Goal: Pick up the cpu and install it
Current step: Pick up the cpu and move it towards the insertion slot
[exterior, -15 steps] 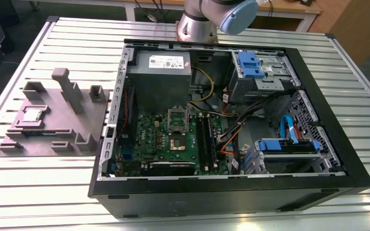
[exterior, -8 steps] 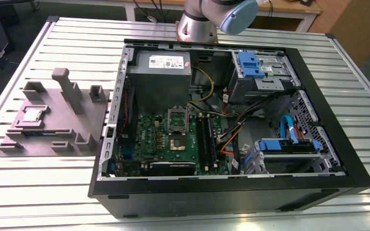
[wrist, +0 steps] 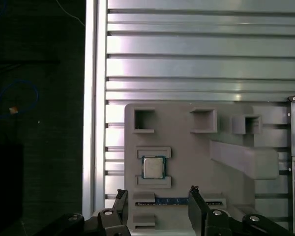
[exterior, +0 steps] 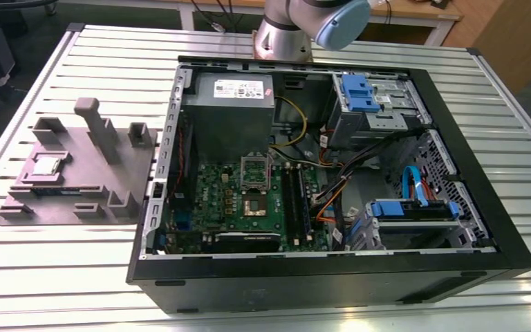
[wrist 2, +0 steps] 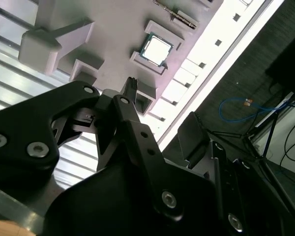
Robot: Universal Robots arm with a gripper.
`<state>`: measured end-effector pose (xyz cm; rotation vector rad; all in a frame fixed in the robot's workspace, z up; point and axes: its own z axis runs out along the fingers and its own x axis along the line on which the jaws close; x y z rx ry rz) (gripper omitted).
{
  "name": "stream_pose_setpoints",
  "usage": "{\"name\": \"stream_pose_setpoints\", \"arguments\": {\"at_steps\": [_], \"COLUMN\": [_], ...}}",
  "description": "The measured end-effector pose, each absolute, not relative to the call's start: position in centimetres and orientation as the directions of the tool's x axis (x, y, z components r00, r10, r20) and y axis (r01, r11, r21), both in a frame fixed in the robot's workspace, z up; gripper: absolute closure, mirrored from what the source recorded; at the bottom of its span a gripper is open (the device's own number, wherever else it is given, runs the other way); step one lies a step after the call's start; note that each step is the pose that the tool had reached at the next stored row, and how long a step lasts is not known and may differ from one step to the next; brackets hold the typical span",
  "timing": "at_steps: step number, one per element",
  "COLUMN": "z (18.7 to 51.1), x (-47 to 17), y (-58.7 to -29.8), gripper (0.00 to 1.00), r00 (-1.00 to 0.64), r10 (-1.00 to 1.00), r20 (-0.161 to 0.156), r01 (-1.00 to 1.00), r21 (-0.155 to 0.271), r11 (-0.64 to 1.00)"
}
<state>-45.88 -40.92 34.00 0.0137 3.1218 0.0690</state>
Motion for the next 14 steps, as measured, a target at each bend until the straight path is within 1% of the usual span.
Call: {"name": "stream_pose_setpoints", "arguments": {"at_steps": [3, 14], "z": [33.53, 33.45], "x": [-45.86, -45.86], "y": [-40.92, -40.92], "gripper": [0.4, 0.4], "r00": [-1.0, -1.0], "r10": [0.007, 0.006], "r20": [-0.018, -0.018], "r01": [0.006, 0.006], "r21": [0.044, 0.044], "r11": [0.999, 0.999]}}
